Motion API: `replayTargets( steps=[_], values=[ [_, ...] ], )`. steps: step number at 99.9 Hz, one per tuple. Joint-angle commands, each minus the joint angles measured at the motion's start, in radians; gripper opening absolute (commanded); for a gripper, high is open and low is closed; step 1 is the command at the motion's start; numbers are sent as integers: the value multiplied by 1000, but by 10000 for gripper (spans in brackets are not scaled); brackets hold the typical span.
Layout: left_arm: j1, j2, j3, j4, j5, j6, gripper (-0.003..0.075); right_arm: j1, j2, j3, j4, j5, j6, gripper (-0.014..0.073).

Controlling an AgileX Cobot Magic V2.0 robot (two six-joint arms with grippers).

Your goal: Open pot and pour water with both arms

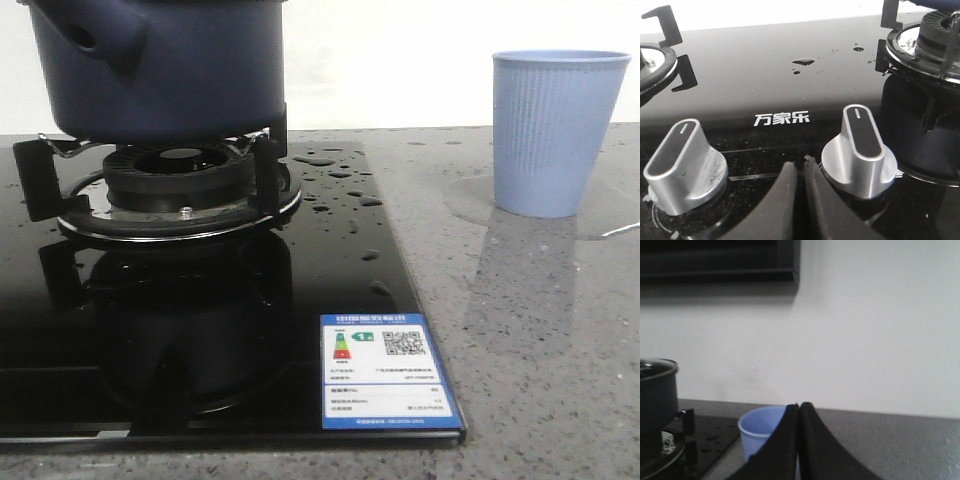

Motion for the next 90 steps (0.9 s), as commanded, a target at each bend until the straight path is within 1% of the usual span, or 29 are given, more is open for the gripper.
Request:
replayTargets(
  steps=[1, 11, 16, 19, 37, 43, 49, 63, 67, 71, 90],
  values=[
    [-1, -23, 29, -4, -31, -1, -20, -6, 8, -11, 96, 43, -102, -75],
    [-1, -23, 29, -4, -31, -1, -20, -8, 8, 19, 256, 83, -398, -75],
    [-1, -23, 29, -4, -31, -1, -20, -8, 8, 44, 321, 85, -503, -75],
    [-1, -23, 29, -4, -31, -1, -20, -8, 8, 67, 351, 81, -537, -75],
    [-1, -23, 29, -4, -31, -1, -20, -8, -9, 198, 391, 39, -551, -75],
    [-1, -23, 29, -4, -31, -1, -20, -8, -31, 244, 423, 30, -551, -75],
    [-1, -23, 29, -4, -31, -1, -20, -8, -66, 241, 451, 132, -551, -75],
    [-1, -23, 29, -4, -31, -1, -20, -13, -161, 241, 478, 265, -569, -75],
    [-1, -23, 29, -4, -32, -1, -20, -14, -157, 241, 490, 291, -572, -75],
    [-1, -23, 29, -4, -32, -1, -20, -14, -154, 241, 490, 311, -574, -75],
    [-1, -23, 29, -4, -32, -1, -20, -14, -156, 241, 490, 311, -577, -75]
  ],
)
